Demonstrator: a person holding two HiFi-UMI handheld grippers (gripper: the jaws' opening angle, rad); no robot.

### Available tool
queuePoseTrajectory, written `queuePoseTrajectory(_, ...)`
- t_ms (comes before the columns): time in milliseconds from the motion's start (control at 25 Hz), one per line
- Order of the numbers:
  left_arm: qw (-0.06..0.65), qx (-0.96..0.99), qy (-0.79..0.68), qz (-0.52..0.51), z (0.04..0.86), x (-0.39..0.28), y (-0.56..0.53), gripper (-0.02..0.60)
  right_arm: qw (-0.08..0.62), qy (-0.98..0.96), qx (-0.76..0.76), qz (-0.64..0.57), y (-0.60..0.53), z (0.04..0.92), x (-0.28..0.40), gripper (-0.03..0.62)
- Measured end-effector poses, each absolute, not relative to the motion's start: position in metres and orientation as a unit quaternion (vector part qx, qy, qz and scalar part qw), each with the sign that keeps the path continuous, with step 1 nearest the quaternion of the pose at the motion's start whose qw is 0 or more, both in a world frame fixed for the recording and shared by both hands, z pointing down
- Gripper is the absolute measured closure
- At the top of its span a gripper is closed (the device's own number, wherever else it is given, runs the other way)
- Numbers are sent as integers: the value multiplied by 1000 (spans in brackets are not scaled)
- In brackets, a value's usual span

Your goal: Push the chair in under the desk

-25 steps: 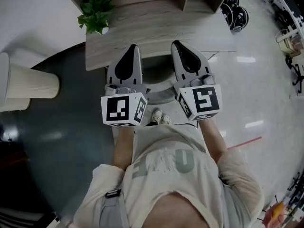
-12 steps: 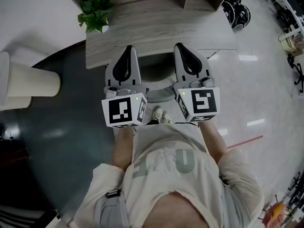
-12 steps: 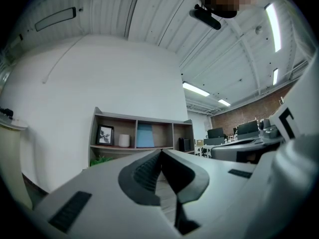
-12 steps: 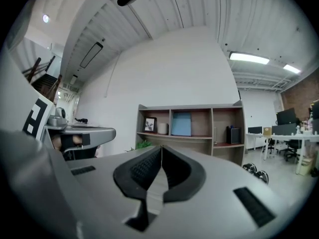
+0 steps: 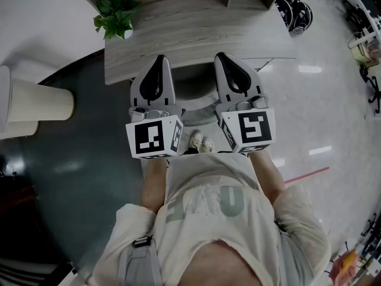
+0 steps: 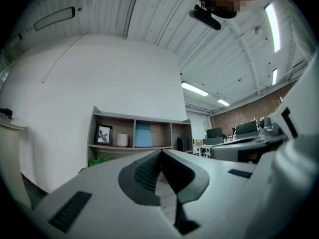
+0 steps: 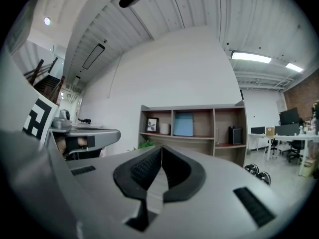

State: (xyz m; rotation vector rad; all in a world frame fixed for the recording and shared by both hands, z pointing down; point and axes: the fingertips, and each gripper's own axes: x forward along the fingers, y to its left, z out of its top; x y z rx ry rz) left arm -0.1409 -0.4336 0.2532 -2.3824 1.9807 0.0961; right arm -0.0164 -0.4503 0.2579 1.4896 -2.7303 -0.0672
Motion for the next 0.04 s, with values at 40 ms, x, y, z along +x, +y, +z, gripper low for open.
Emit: queuePoseTrajectory(40,21,-768,639,32,253,-140,-433,568,15,-878,477,-24,-449,257,-16,574)
